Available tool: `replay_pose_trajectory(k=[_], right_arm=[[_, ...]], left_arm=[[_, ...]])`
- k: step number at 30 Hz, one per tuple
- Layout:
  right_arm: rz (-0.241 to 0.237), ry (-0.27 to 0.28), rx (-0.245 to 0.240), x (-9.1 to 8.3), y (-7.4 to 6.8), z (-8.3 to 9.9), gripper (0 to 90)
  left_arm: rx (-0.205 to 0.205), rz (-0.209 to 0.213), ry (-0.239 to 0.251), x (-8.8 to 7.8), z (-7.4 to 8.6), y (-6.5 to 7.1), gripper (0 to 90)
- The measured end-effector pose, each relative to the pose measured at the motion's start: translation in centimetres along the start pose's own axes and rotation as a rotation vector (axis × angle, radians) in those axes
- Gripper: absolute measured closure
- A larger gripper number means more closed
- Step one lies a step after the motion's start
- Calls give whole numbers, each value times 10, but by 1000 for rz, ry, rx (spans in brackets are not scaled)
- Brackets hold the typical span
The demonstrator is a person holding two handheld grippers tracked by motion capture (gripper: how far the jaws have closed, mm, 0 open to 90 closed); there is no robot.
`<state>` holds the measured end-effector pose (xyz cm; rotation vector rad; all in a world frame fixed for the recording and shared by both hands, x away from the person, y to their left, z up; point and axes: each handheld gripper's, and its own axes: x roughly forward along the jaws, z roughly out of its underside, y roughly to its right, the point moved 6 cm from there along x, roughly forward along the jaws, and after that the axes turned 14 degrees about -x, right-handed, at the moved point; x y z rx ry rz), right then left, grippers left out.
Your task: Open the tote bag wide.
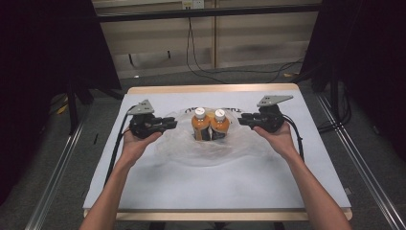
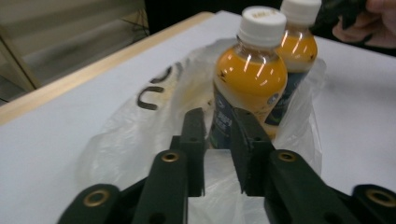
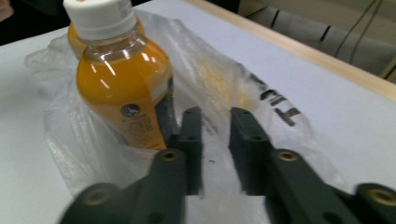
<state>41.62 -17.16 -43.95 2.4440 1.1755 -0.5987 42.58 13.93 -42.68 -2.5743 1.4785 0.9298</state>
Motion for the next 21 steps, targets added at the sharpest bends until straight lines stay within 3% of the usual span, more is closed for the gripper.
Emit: replay_pose_trajectory(k=[2, 3, 4, 5, 8, 9, 13, 16, 17, 18, 19, 21], right_arm=[[-55, -47, -27, 13, -2, -2, 880], [-55, -47, -27, 13, -2, -2, 880], [-95, -85, -40, 20, -3, -3, 900], [-95, -85, -40, 20, -3, -3, 900], [-129, -156, -66, 34, -3, -4, 900], [-152, -174, -71, 39, -3, -4, 900], [-194, -270, -103, 60, -4, 2, 900], [-220, -317, -90, 70, -6, 11, 900], [-225, -334, -92, 73, -6, 14, 900], [-229, -345, -87, 74, -6, 16, 900], [-235, -352, -84, 76, -7, 18, 900], [-241, -361, -90, 79, -9, 19, 900]], left_arm=[[18, -8, -70, 19, 3, 1, 835], [25, -11, -92, 24, 4, 1, 835], [26, -12, -117, 32, 4, 0, 848], [27, -25, -147, 39, 5, -2, 848], [22, -13, -193, 56, 6, -8, 852], [23, -9, -235, 62, 9, -11, 852], [43, -34, -322, 75, 14, -19, 847], [27, -32, -330, 82, 18, -21, 830], [44, -27, -344, 83, 19, -22, 825], [19, -17, -339, 85, 19, -20, 825], [22, -4, -333, 86, 20, -20, 826], [35, -17, -348, 90, 21, -21, 837]])
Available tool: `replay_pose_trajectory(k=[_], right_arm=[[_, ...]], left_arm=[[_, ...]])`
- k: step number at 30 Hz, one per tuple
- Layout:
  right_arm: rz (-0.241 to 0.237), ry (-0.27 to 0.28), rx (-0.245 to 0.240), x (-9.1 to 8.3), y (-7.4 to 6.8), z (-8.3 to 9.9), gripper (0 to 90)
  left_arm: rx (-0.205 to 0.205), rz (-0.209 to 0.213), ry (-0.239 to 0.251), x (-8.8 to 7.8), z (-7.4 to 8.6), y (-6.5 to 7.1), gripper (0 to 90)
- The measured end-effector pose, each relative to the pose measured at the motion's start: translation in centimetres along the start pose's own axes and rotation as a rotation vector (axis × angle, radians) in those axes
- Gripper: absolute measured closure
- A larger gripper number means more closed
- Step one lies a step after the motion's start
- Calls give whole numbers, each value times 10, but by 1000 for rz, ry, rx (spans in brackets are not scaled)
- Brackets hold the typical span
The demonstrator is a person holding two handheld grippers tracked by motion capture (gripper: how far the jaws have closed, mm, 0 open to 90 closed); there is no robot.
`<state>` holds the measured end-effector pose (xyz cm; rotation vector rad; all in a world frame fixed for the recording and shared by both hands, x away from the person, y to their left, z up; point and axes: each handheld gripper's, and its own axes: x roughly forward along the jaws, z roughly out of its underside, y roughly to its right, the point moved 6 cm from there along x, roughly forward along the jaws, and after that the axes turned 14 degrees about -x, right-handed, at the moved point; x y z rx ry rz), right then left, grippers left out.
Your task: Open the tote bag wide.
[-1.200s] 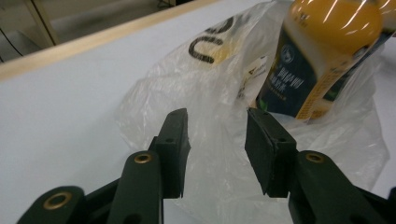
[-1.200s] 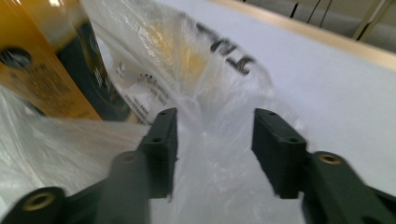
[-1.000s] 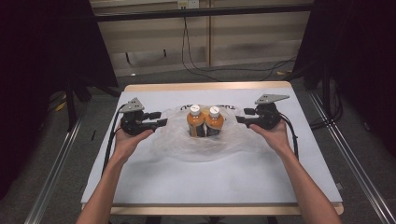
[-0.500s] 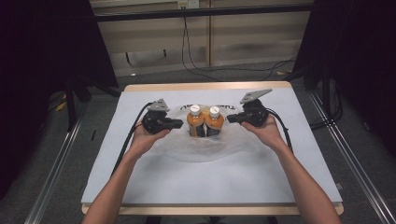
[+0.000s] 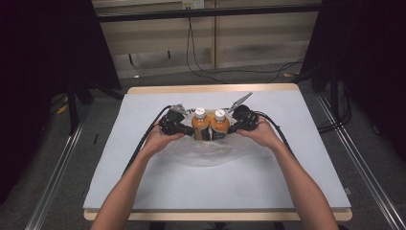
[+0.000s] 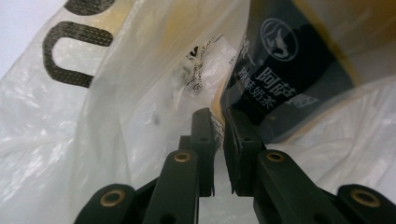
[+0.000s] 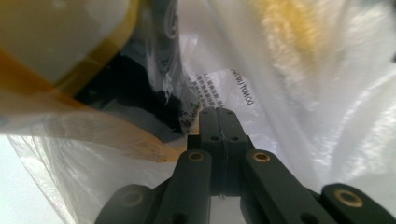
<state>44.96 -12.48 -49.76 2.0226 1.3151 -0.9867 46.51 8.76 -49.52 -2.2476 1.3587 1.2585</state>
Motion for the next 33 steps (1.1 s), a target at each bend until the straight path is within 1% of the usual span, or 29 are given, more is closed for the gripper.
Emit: replay_pose_trajectory(k=[1, 2, 3, 4, 7, 8, 10, 12, 13, 14, 15, 16, 17, 18, 19, 20, 21, 22, 23, 24, 25, 26, 27, 28, 29, 30, 31, 32, 33], right_arm=[[-5, -8, 2, 1, -1, 0, 900], [-8, -23, 3, 4, -1, 1, 900], [-8, -23, 3, 4, -1, 1, 900], [-12, -29, -2, 4, -1, 3, 900], [-16, -56, 8, 6, 0, 9, 900], [-16, -67, 3, 7, 0, 11, 900], [-14, -86, -6, 8, 0, 14, 900], [-13, -103, -20, 10, -2, 16, 900], [-13, -103, -20, 10, -2, 16, 900], [-14, -111, -23, 9, -2, 17, 900], [-9, -119, -27, 9, -2, 18, 900], [5, -134, -44, 7, -2, 21, 900], [8, -143, -46, 6, -2, 22, 900], [13, -149, -47, 4, -2, 24, 900], [15, -150, -47, 3, -2, 26, 900], [15, -149, -42, 1, -2, 28, 900], [27, -153, -55, -2, 0, 32, 900], [36, -161, -54, -3, 0, 34, 900], [42, -169, -61, -5, 1, 37, 900], [66, -185, -71, -7, 2, 40, 900], [83, -204, -83, -9, 2, 42, 900], [100, -233, -111, -12, 1, 44, 900], [100, -233, -111, -12, 1, 44, 900], [99, -231, -132, -11, 1, 43, 900], [99, -239, -132, -11, 1, 43, 900], [99, -240, -145, -11, 2, 43, 900], [104, -246, -158, -11, 2, 42, 900], [142, -265, -175, -11, 4, 43, 900], [163, -273, -174, -11, 5, 43, 900]], left_arm=[[4, -5, -15, 1, 2, -1, 844], [1, 8, -28, 4, 5, -2, 844], [1, 8, -28, 4, 5, -2, 844], [0, 11, -38, 5, 8, -2, 844], [12, -8, -82, 10, 17, -2, 842], [9, -14, -90, 11, 19, -3, 842], [23, -15, -97, 11, 20, -4, 841], [46, -37, -110, 10, 21, -3, 841], [72, -54, -123, 9, 22, -3, 841], [76, -68, -135, 8, 23, -2, 844], [90, -83, -150, 6, 24, -3, 846], [95, -90, -166, 4, 25, -3, 847], [110, -106, -180, 2, 26, -5, 848], [107, -116, -187, 0, 27, -6, 847], [108, -113, -192, -1, 28, -7, 848], [91, -112, -190, -2, 30, -8, 848], [103, -115, -195, -3, 30, -10, 848], [99, -123, -196, -3, 31, -10, 848], [119, -127, -202, -5, 31, -12, 848], [114, -127, -199, -5, 32, -13, 854], [122, -138, -207, -7, 32, -15, 858], [132, -147, -214, -7, 32, -16, 871], [141, -151, -219, -8, 32, -18, 871], [129, -145, -210, -8, 32, -20, 874], [128, -158, -209, -8, 32, -20, 874], [151, -183, -218, -9, 33, -23, 884], [139, -185, -215, -9, 33, -24, 900], [149, -196, -214, -10, 32, -26, 900], [122, -195, -209, -10, 33, -28, 900]])
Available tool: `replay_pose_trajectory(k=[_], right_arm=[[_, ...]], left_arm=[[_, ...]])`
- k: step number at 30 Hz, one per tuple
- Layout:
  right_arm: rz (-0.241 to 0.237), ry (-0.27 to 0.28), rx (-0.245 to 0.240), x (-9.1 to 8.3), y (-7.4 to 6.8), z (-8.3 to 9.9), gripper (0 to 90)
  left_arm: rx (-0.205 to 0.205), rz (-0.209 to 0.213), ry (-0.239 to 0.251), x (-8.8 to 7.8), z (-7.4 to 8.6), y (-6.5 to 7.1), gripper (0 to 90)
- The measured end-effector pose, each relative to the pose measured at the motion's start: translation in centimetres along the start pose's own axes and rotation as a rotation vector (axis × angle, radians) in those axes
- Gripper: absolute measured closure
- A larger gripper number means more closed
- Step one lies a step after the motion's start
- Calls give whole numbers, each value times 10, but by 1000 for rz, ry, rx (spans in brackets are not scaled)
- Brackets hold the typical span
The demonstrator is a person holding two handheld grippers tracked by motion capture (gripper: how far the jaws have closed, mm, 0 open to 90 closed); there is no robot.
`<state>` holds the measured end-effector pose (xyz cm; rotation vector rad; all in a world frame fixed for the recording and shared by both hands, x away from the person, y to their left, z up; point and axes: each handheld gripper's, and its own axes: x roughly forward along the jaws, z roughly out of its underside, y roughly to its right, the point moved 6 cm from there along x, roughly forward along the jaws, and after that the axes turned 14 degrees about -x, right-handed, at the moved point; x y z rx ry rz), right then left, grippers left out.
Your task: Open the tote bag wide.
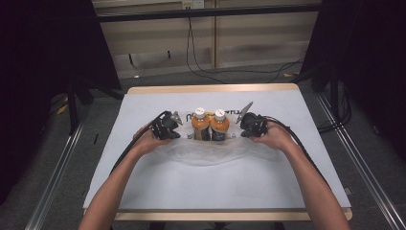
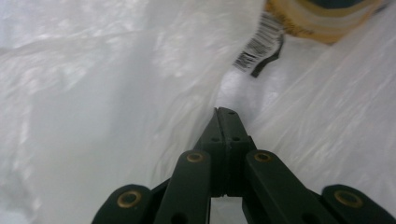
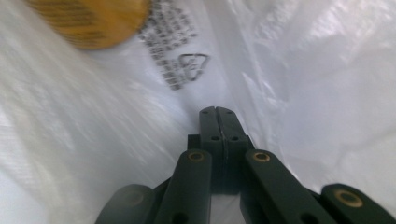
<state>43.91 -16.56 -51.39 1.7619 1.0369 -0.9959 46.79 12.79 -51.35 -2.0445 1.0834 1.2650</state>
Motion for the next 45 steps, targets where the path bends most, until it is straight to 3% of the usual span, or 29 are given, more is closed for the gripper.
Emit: replay_pose_trajectory(k=[2, 3, 4, 8, 11, 12, 17, 19, 27, 30, 35, 36, 41, 45], right_arm=[[18, 6, 5, 1, 4, 2, 900], [79, -44, 1, 2, 7, 6, 900], [76, -33, -6, 2, 7, 7, 900], [28, -51, -3, -3, 6, 14, 900], [-6, -72, -8, -7, 4, 20, 900], [-17, -77, -8, -9, 3, 23, 900], [-66, -153, -73, -18, -6, 36, 900], [-77, -163, -63, -20, -7, 39, 900], [-116, -173, -34, -26, -8, 54, 900], [-108, -169, -41, -26, -7, 54, 900], [-100, -168, -47, -29, -9, 60, 900], [-97, -162, -25, -29, -10, 62, 900], [-94, -152, -46, -31, -11, 64, 900], [-83, -142, -24, -31, -12, 64, 900]], left_arm=[[-3, -19, 10, 0, 0, -8, 900], [-16, -15, 13, 0, 1, -9, 900], [-18, -10, 22, 0, 1, -11, 900], [3, -22, 5, -1, 3, -13, 900], [20, -36, -32, -4, 7, -11, 900], [31, -21, -51, -5, 8, -11, 900], [47, -26, -83, -9, 15, -12, 900], [42, -31, -87, -11, 18, -12, 900], [44, -21, -101, -18, 31, -14, 900], [37, -16, -104, -20, 34, -14, 900], [13, 7, -62, -24, 42, -19, 900], [3, 22, -50, -24, 44, -20, 900], [19, 18, -63, -26, 46, -20, 900], [-10, 35, -51, -26, 47, -21, 900]])
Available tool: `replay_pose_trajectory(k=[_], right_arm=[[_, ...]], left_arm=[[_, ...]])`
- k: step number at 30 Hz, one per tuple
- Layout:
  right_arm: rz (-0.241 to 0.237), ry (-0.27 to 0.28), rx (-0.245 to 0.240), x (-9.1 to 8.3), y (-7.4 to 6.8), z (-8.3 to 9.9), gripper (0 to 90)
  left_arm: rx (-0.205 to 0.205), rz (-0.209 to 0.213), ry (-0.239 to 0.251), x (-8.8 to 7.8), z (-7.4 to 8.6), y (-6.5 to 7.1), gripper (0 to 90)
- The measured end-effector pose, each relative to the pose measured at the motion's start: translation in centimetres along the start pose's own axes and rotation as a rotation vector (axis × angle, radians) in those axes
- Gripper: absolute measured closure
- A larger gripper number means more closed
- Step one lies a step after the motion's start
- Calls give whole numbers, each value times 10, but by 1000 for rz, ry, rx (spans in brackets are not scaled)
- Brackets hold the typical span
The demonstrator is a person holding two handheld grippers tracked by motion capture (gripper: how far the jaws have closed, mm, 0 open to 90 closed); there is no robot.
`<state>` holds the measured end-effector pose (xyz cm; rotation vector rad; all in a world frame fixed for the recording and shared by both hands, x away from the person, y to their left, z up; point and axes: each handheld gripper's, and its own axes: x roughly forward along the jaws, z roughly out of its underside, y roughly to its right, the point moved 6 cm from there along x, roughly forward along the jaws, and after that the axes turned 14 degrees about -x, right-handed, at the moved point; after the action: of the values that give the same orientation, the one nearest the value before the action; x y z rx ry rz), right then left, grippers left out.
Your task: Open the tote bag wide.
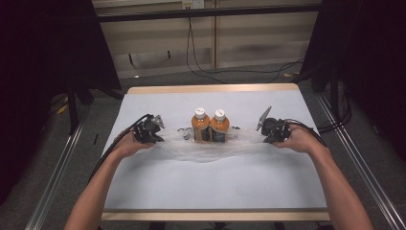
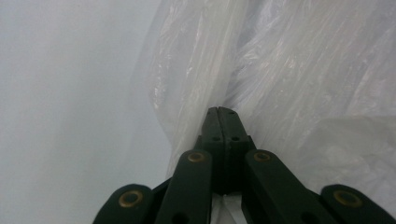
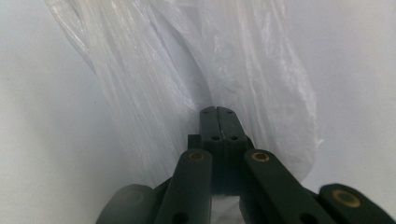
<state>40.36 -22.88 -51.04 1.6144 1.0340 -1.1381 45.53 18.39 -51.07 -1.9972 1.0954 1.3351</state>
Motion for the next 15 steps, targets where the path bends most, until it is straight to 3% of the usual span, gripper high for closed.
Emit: replay_pose_trajectory(k=[4, 7, 8, 12, 14, 15], right_arm=[[8, 13, 17, 0, 0, 0, 900], [12, 30, 28, 0, 2, 0, 900], [5, 70, 42, -1, 1, -2, 900], [25, 135, 49, -3, 0, -6, 900], [18, 193, 66, -4, -3, -9, 900], [20, 196, 66, -4, -4, -10, 900]], left_arm=[[-28, -11, 29, 2, -2, 5, 900], [-61, 26, 86, 0, -5, 5, 900], [-72, 30, 102, 0, -5, 5, 900], [-100, 68, 167, -5, -11, 9, 895], [-101, 93, 219, -10, -17, 13, 893], [-97, 103, 236, -12, -20, 17, 891]])
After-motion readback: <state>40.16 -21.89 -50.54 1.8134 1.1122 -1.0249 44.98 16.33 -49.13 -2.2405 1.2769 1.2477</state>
